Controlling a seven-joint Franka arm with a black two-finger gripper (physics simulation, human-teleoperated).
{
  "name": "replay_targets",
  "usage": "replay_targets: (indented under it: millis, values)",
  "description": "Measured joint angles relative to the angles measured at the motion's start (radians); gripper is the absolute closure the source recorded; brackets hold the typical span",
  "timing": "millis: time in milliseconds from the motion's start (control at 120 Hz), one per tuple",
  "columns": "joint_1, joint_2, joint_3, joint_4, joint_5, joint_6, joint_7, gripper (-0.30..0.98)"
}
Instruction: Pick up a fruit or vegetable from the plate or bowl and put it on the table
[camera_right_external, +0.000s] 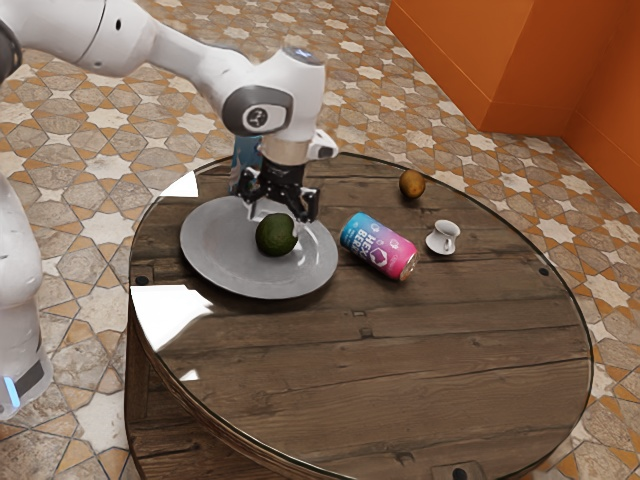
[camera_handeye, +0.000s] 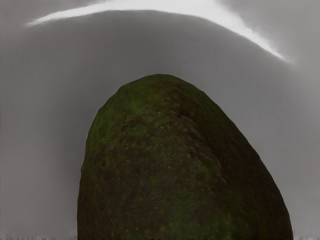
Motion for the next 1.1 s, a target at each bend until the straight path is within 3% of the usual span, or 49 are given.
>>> replay_targets:
  millis: [500,633,800,917,1042,1100]
  values:
    - [-0.001,0.006,-0.006,-0.037,-0.012,0.031,-0.002,0.0]
    - [-0.002,0.005,-0.007,-0.038,-0.013,0.036,-0.004,0.18]
    - [-0.002,0.004,-0.019,-0.038,-0.008,0.037,-0.012,0.3]
    - [-0.002,-0.015,-0.087,-0.018,-0.013,0.032,-0.021,0.34]
    - [-0.002,-0.028,-0.154,0.123,-0.037,-0.022,-0.03,0.36]
    - [0.005,-0.024,-0.282,0.211,-0.057,-0.051,-0.034,0.36]
